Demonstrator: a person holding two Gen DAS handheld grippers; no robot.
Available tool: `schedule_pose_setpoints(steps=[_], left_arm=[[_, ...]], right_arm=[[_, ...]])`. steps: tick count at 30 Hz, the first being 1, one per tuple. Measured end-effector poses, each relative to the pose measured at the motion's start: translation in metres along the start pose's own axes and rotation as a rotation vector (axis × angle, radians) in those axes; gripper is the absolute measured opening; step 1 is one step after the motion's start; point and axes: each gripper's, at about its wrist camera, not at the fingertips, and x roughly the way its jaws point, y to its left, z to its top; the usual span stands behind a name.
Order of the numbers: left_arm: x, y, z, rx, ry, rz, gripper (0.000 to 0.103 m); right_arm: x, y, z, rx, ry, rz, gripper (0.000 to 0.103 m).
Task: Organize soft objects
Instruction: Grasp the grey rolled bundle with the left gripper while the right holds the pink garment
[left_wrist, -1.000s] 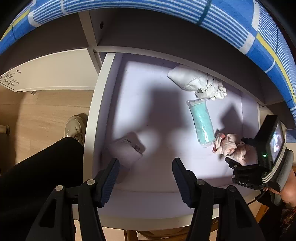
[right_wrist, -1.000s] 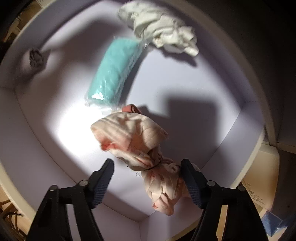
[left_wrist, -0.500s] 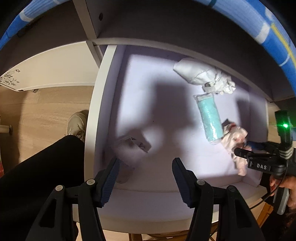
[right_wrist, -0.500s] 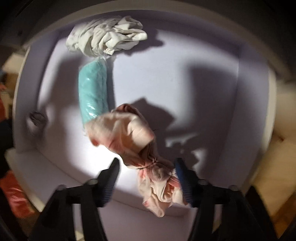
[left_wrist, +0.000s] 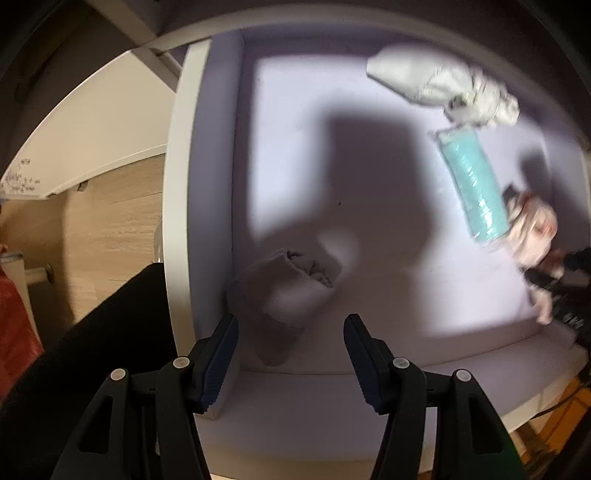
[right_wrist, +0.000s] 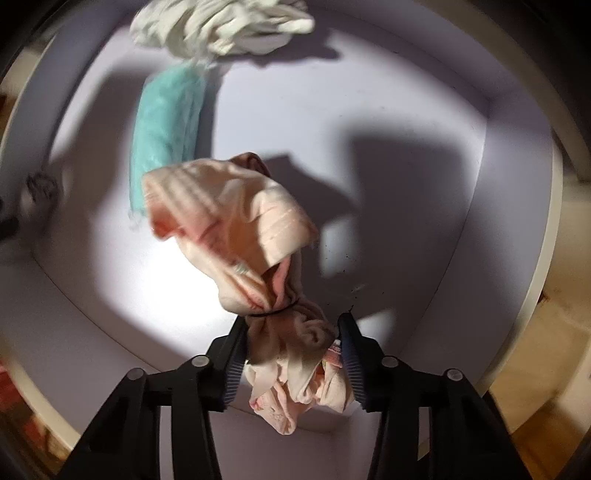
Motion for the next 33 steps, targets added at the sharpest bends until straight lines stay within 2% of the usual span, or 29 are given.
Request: schedule_pose_setpoints(steps=[4,8,11,14,15,17,19,24,28,33], left_arm=[[0.01,-0.005,0.003,0.029,0.027,0.017,0.06],[0.025,-0.007,0.003,0.037,0.074,0.021,0.06],[0.035,-0.008,0.003,-0.025,0.122,-0.156,0.06],[0.024,-0.009,0.006,-0.073,0.088,-0.347,0.06],[0.019,-0.008,0.006,-0.087,0.07,-0.39,0.061],[0.011,-0.007,0.008,-0.092,0.029,-0.381,0.062],[0.009,-0.006,0.008,-0.082,0.01,-0.309,0.062],[0.026,-0.003,0.004,-0.117,0.068,-0.263,0.062],[0.039,0.001,0.003,-0.169,0.088,-0.277,0.066],[0.058,-0.003,-0.001,-0.172,0.113,-0.296,0.066]], right_arm=[[-0.003,-0.015,-0.011,0.088,-0.016,0.103,0.046],[0.003,-0.025,-0.017,0.111,-0.008,0.116,0.046],[0.003,-0.025,-0.005,0.119,-0.006,0.122,0.046],[0.003,-0.027,-0.004,0.129,-0.015,0.121,0.046],[0.0,-0.025,-0.002,0.135,-0.018,0.121,0.046],[-0.016,-0.026,-0.005,0.136,-0.019,0.117,0.047],[-0.022,-0.026,-0.01,0.14,-0.018,0.112,0.049],[-0.022,-0.021,-0.013,0.123,-0.011,0.089,0.05],[-0.022,-0.016,-0.014,0.111,-0.005,0.087,0.052],[-0.02,-0.014,-0.017,0.105,-0.01,0.084,0.052]])
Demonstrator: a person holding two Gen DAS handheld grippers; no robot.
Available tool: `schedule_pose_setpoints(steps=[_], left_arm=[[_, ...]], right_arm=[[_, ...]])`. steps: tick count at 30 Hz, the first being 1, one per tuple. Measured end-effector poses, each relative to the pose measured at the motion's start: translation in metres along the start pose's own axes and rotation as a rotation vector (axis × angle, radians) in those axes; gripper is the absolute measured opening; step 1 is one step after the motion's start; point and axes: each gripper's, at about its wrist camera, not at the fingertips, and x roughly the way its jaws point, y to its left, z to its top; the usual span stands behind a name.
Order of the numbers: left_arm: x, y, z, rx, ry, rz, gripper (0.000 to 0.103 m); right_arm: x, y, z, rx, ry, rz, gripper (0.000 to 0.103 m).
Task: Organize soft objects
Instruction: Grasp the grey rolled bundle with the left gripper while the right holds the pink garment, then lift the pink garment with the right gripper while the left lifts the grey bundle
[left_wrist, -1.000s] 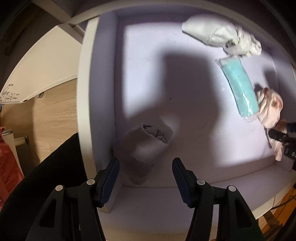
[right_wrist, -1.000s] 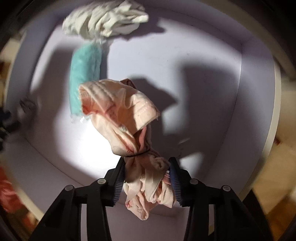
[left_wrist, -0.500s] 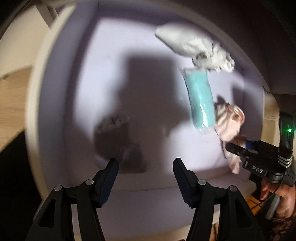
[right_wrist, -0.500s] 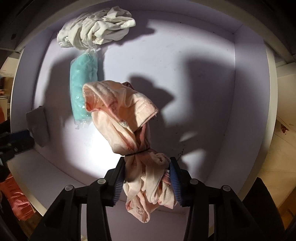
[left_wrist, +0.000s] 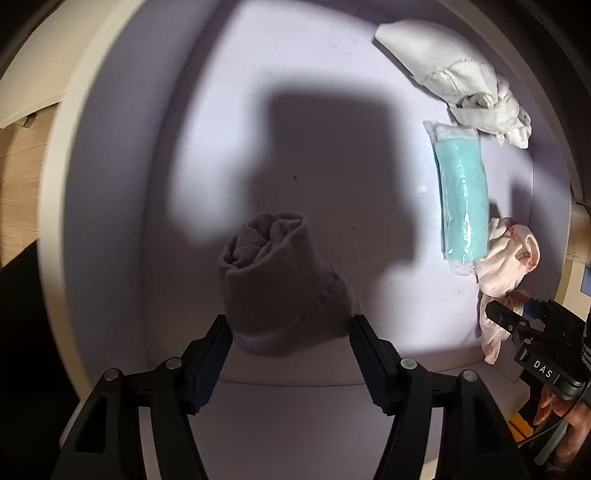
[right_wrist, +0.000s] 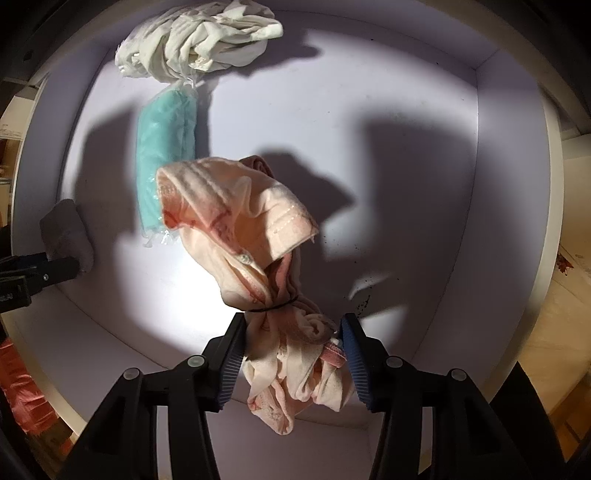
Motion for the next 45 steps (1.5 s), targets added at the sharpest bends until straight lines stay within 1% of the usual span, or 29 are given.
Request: schedule_pose_setpoints(steps=[1,4,6,7,10,13,16,18,20,22,25,26,27,28,31,32,33,36,38,39,40,42,43,45], left_arm=[[0.001,0.003,-0.004,0.003,-0.002,-0.001,0.066],[-0.001,0.009,0.006,0.005,-0.012,-0.014,0.066],[0.001,0.011,0.007,-0.001,-0.016,-0.024,0.066],[-0.001,0.012,0.008,-0.003,-0.017,-0.025,0.066],[-0.001,0.015,0.008,-0.008,-0.029,-0.031,0.066],[-0.011,0.016,0.008,-0.01,-0.041,-0.047,0.061],[-0.022,0.022,0.004,-0.002,-0.052,-0.039,0.058],[-0.025,0.023,0.002,0.007,-0.063,-0.034,0.053],[-0.03,0.023,0.001,0.013,-0.072,-0.028,0.051],[-0.032,0.024,-0.002,0.018,-0.072,-0.02,0.05],[-0.028,0.017,0.002,0.018,-0.073,-0.016,0.047],[-0.029,0.017,0.002,0.016,-0.079,-0.018,0.045],[-0.022,0.008,0.003,0.013,-0.084,-0.018,0.042],[-0.025,0.009,0.003,0.011,-0.092,-0.022,0.041],[-0.032,0.01,0.0,0.006,-0.102,-0.032,0.037],[-0.033,0.01,-0.002,0.005,-0.1,-0.032,0.037],[-0.033,0.011,-0.003,0.005,-0.099,-0.03,0.037],[-0.031,0.013,-0.004,0.002,-0.086,-0.028,0.037],[-0.024,0.009,0.001,-0.01,-0.084,-0.037,0.037],[-0.022,0.01,0.002,-0.018,-0.075,-0.045,0.038],[-0.019,0.01,0.006,-0.022,-0.071,-0.046,0.038],[-0.011,0.012,0.002,-0.022,-0.063,-0.036,0.044],[-0.007,0.011,0.002,-0.016,-0.05,-0.026,0.044],[0.001,0.007,0.002,-0.001,-0.027,-0.002,0.053]], right_arm=[[0.001,0.0,0.0,0.002,-0.001,0.002,0.051],[-0.001,0.0,-0.002,0.013,-0.006,0.014,0.047],[-0.003,-0.003,-0.004,0.032,-0.011,0.03,0.046],[0.0,-0.006,-0.006,0.043,-0.013,0.042,0.045],[-0.009,-0.012,-0.01,0.098,-0.027,0.098,0.045],[-0.022,-0.016,-0.016,0.131,-0.052,0.145,0.044],[-0.035,-0.019,-0.023,0.149,-0.081,0.184,0.043],[-0.042,-0.021,-0.028,0.16,-0.098,0.2,0.043],[-0.049,-0.024,-0.035,0.179,-0.116,0.216,0.042],[-0.054,-0.028,-0.041,0.198,-0.122,0.239,0.038],[-0.058,-0.033,-0.049,0.223,-0.126,0.267,0.035],[-0.058,-0.035,-0.051,0.226,-0.126,0.271,0.035],[-0.058,-0.037,-0.053,0.232,-0.129,0.274,0.034],[-0.059,-0.039,-0.055,0.236,-0.131,0.275,0.034],[-0.059,-0.039,-0.055,0.225,-0.131,0.252,0.034],[-0.058,-0.035,-0.053,0.21,-0.118,0.243,0.034],[-0.055,-0.033,-0.056,0.194,-0.104,0.234,0.037],[-0.036,-0.023,-0.051,0.147,-0.052,0.175,0.041],[-0.026,-0.015,-0.05,0.104,-0.021,0.144,0.05],[-0.022,-0.011,-0.05,0.084,-0.009,0.13,0.06],[-0.018,-0.007,-0.05,0.06,-0.001,0.113,0.067],[-0.012,0.002,-0.05,0.008,0.015,0.07,0.069],[-0.009,0.006,-0.049,-0.014,0.02,0.051,0.069],[-0.001,0.014,-0.049,-0.069,0.028,-0.001,0.069]])
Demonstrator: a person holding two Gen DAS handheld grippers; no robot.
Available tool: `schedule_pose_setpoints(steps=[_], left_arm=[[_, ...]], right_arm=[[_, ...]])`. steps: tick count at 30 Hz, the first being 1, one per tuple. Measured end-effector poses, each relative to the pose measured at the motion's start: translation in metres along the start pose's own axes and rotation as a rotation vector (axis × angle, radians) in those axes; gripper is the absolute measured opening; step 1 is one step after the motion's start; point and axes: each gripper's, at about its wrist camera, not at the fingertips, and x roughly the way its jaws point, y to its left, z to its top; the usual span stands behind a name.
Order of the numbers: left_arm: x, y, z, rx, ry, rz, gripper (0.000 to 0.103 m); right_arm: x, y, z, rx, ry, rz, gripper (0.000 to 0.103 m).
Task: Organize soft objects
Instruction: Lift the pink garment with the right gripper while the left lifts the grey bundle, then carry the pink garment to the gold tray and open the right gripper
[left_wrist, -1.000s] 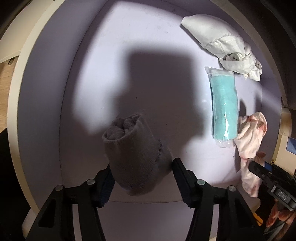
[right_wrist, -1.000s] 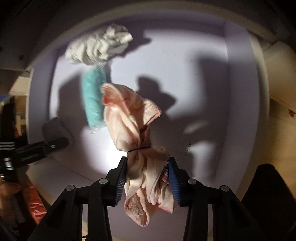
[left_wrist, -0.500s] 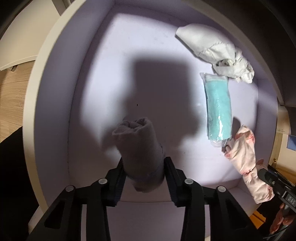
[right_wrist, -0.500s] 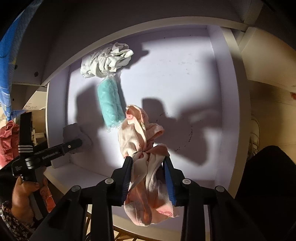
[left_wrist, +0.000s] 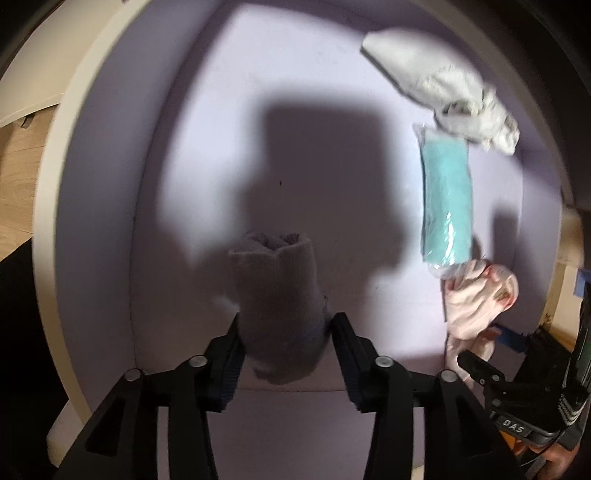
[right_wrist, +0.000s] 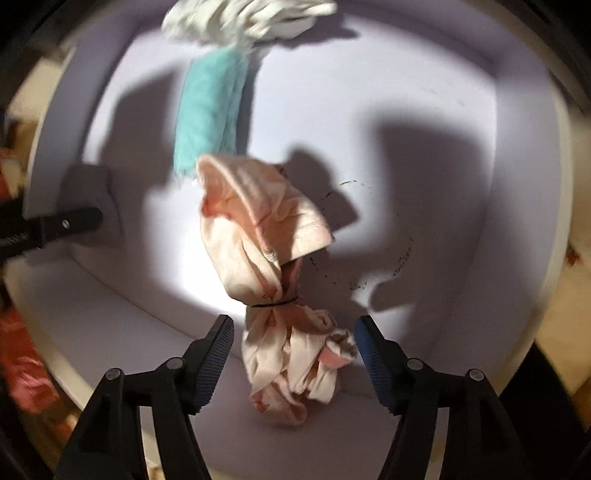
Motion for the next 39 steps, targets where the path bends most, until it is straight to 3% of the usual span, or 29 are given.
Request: schedule_pose_setpoints(steps=[4,7,12,21,25,32,39], left_arm=[[0.016,-0.007,-0.003,0.026,0.027,0.028,0.056],[0.013,-0.006,-0.002,0.032,0.009,0.026,0.053],[0.001,-0.008,-0.002,0.056,-0.007,0.033,0.047],[-0.02,0.0,0.004,0.016,-0.043,0.028,0.043],[-0.034,0.004,-0.003,0.007,-0.072,0.012,0.043],[-0.054,-0.002,-0.007,0.016,-0.106,0.017,0.043],[-0.072,0.007,-0.011,0.015,-0.131,0.028,0.043]], right_arm=[[0.009,0.007,-0.001,-0.046,0.012,-0.02,0.046],[0.004,0.002,0.0,-0.006,-0.004,0.014,0.041],[-0.021,-0.021,-0.012,0.121,-0.055,0.166,0.035],[-0.06,-0.041,-0.035,0.186,-0.134,0.273,0.034],[-0.078,-0.048,-0.044,0.248,-0.182,0.392,0.034],[-0.121,-0.057,-0.074,0.261,-0.272,0.503,0.034],[-0.18,-0.05,-0.092,0.214,-0.399,0.52,0.034]])
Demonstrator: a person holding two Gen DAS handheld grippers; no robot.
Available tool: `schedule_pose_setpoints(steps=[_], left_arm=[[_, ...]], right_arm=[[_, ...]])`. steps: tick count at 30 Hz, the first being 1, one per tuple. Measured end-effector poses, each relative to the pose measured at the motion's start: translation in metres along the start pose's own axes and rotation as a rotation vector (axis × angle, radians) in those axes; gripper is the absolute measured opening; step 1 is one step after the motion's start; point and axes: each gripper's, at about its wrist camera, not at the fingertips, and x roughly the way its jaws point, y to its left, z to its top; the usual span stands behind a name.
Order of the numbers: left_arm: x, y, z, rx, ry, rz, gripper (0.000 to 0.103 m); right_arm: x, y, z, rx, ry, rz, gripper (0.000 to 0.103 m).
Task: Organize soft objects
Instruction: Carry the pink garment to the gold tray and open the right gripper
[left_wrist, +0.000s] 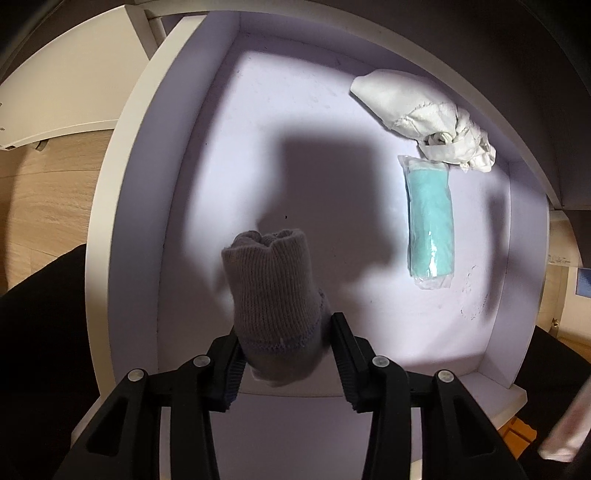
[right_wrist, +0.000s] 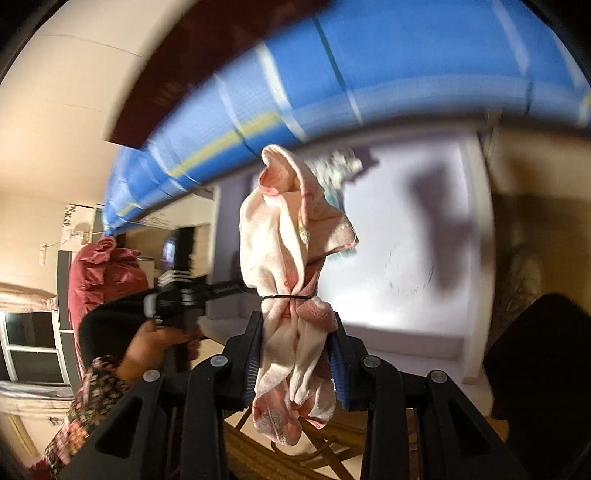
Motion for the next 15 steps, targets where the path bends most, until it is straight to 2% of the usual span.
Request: schedule_pose_setpoints(steps=[9,15], left_arm=[[-0.008,0.004,-0.008,0.012,-0.006,0.011,0.043],[-0.002,0.002,-0.012,0.007,-0.005,0.009,0.043]], right_arm=[[-0.086,0.067,0.04,-0.183,-0.173,-0.025,0.034],[-0.095,0.125,0.095,-0.36,-0.195,-0.139,0.034]])
